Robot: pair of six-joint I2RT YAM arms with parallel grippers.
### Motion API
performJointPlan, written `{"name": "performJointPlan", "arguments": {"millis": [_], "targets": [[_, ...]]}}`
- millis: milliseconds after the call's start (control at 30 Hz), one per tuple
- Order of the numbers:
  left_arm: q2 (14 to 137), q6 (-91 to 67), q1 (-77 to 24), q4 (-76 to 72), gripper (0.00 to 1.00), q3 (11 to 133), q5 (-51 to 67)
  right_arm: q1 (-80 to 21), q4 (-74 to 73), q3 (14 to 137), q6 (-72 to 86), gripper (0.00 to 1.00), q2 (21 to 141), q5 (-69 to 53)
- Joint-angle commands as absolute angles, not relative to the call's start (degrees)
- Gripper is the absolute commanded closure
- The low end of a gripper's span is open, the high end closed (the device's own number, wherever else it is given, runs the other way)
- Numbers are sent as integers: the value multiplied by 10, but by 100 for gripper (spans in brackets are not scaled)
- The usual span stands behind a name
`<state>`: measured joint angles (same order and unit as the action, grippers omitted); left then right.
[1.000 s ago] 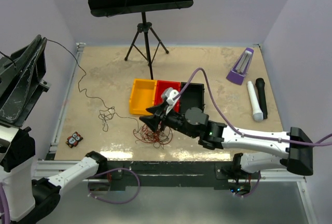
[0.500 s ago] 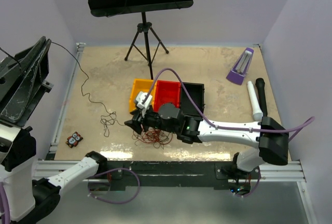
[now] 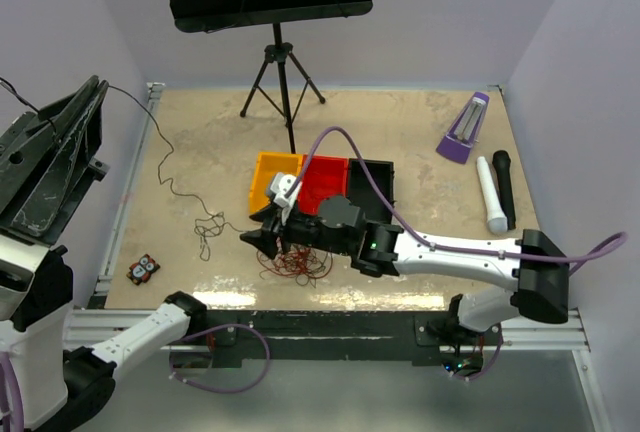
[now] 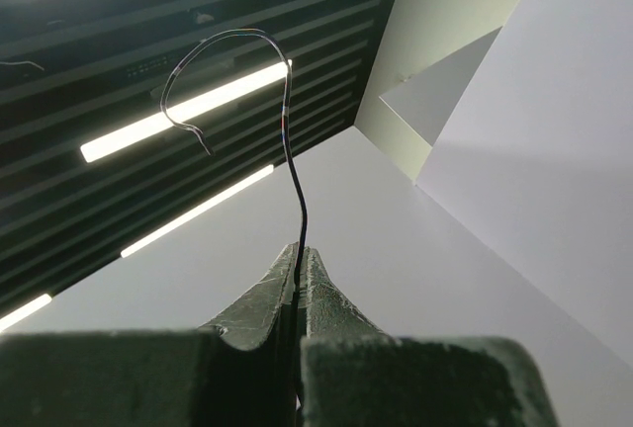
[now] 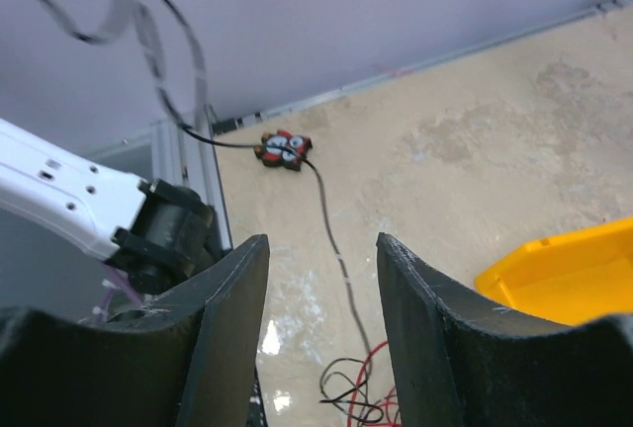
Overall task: Untangle the cables
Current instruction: Place the cable in the bin.
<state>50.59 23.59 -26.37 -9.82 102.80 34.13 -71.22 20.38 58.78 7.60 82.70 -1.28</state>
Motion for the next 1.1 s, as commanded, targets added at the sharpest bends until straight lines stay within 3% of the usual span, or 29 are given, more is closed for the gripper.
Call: {"name": "performJointPlan", "arguments": {"millis": [0, 467, 733, 1067], "targets": [[500, 242, -262, -115, 100, 1022, 341, -714, 240, 592, 98, 48, 781, -27], [497, 240, -262, -119, 100, 1015, 345, -715, 255, 673, 89, 39, 772, -50], [497, 236, -262, -126, 100, 1008, 349, -723, 221, 748, 85, 12, 797, -69], [497, 223, -262, -134, 100, 1004, 352, -725, 194, 849, 76, 9, 880, -51]]}}
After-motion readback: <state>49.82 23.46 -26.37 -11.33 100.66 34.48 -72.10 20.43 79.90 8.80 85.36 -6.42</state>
